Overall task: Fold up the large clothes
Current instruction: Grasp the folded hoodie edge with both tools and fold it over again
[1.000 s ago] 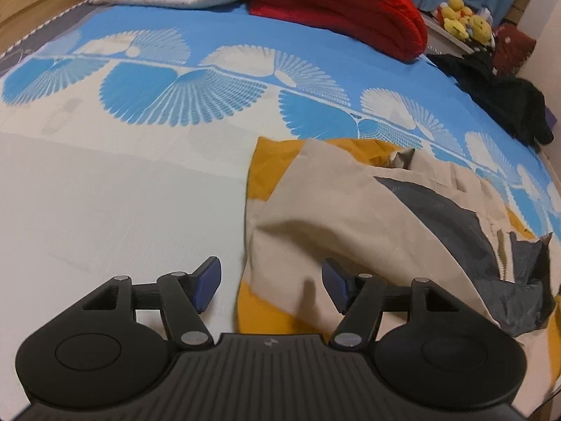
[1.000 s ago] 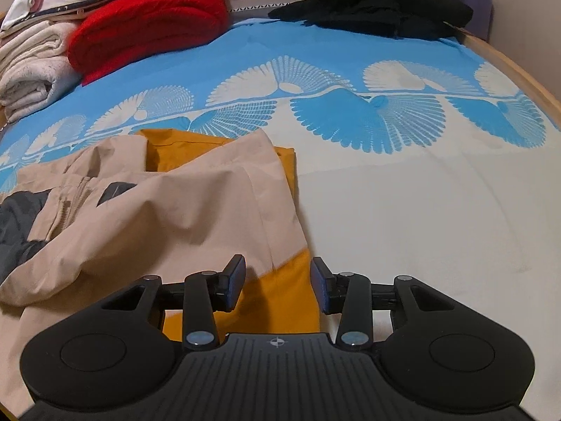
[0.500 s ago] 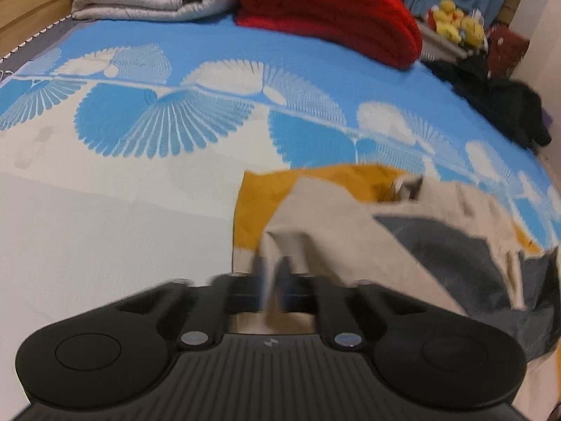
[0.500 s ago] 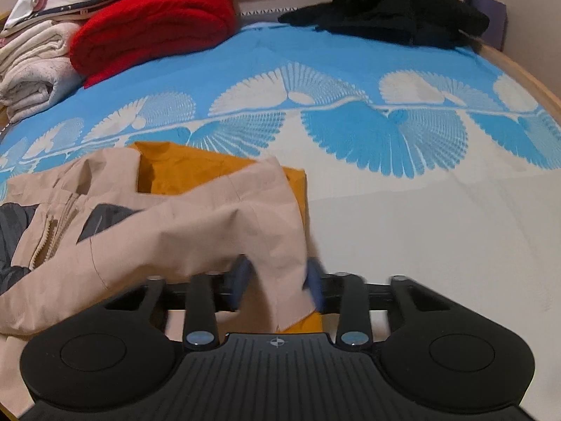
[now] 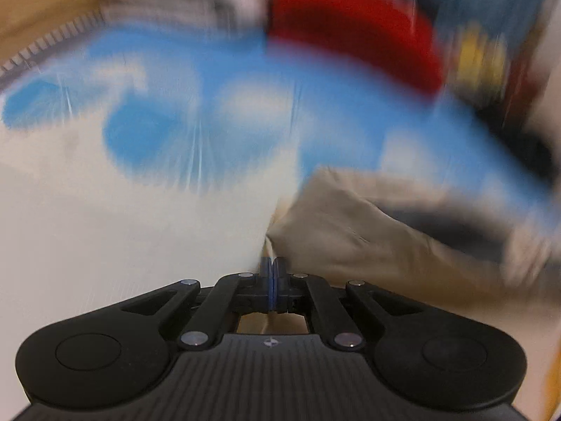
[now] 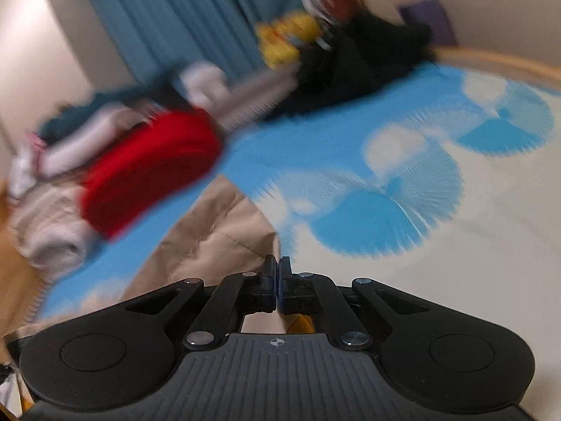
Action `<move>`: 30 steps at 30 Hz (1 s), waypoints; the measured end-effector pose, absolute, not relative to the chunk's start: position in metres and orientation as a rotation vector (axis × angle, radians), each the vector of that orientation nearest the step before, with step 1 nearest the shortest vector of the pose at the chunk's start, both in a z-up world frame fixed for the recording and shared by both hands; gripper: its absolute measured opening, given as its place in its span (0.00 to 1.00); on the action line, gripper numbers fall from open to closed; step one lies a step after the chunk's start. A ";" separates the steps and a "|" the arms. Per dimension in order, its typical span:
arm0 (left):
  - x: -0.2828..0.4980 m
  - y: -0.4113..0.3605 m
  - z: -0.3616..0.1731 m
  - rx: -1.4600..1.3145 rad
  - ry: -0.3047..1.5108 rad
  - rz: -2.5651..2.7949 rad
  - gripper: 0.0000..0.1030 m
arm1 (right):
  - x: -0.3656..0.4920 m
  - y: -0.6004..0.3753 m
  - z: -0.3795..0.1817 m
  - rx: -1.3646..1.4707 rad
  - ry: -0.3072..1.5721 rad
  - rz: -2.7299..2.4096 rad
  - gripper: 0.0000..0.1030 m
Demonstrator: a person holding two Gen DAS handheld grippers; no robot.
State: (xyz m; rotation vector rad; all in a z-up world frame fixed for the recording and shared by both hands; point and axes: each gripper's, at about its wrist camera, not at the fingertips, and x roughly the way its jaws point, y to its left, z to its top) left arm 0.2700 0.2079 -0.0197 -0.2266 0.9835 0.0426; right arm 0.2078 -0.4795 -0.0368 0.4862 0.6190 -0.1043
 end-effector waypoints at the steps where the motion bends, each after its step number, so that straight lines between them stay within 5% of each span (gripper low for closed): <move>1: 0.272 0.202 -0.026 -0.201 1.018 0.052 0.00 | 0.217 -0.474 -0.049 0.441 0.711 -0.133 0.00; 3: 0.271 0.198 -0.018 -0.183 0.957 0.045 0.00 | 0.229 -0.460 -0.075 0.333 0.875 -0.200 0.00; 6: 0.270 0.204 -0.007 -0.231 0.898 0.042 0.00 | 0.235 -0.449 -0.079 0.283 0.884 -0.214 0.00; 14: 0.268 0.202 0.025 -0.287 0.657 0.047 0.03 | 0.225 -0.448 -0.036 0.347 0.573 -0.181 0.00; 18: 0.277 0.204 0.006 -0.348 0.790 0.015 0.39 | 0.234 -0.456 -0.054 0.420 0.709 -0.196 0.09; 23: 0.285 0.210 -0.012 -0.391 0.886 0.022 0.43 | 0.235 -0.460 -0.073 0.364 0.844 -0.186 0.40; 25: 0.288 0.217 -0.025 -0.426 0.936 0.041 0.50 | 0.236 -0.462 -0.083 0.379 0.909 -0.175 0.40; 29: 0.287 0.221 -0.039 -0.453 0.967 0.043 0.42 | 0.240 -0.450 -0.090 0.315 0.962 -0.163 0.41; 30: 0.288 0.220 -0.038 -0.447 0.955 0.032 0.05 | 0.238 -0.444 -0.087 0.301 0.957 -0.161 0.39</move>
